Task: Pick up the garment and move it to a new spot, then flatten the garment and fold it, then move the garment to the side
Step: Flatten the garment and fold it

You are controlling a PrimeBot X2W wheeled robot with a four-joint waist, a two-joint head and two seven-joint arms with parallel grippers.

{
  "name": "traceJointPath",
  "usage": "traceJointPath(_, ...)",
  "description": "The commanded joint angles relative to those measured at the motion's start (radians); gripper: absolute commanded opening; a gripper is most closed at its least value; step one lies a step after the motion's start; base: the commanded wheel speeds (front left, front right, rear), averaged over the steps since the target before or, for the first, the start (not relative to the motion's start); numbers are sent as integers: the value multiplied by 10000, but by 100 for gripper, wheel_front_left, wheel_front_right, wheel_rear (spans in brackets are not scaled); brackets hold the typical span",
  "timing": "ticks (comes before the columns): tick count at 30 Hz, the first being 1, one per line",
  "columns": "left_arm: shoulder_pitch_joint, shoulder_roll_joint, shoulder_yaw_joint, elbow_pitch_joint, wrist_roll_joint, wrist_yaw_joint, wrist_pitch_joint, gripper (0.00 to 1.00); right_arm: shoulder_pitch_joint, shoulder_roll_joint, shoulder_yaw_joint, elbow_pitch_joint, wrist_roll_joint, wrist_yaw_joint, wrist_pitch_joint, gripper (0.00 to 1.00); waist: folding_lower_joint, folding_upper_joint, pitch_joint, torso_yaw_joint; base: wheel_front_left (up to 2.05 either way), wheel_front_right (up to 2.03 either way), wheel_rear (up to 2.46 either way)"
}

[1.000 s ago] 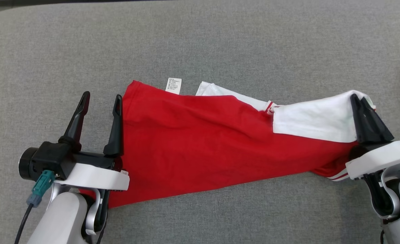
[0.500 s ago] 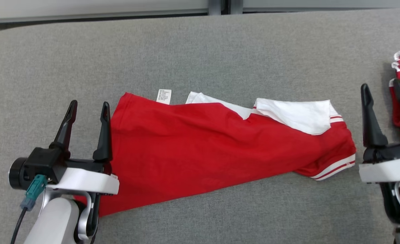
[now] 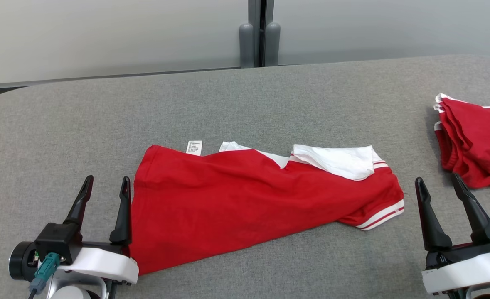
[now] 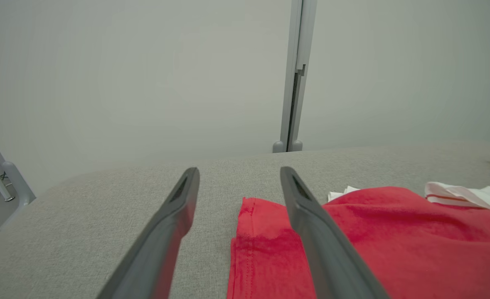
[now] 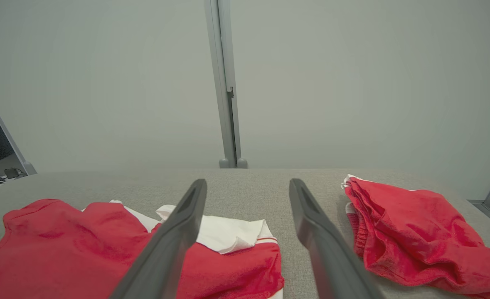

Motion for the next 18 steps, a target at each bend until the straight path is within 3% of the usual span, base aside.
traceJointPath(1, 58, 82, 28, -53, -75, 57, 42, 100, 53, 13, 1, -77, 18, 0, 21, 100, 0, -1, -83, -50, 0, 0, 0)
traceJointPath(18, 210, 30, -202, -402, -183, 280, 546, 100, 247, 25, -60, -180, 111, 0, 224, 100, 0, -1, -213, 66, 0, 0, 0)
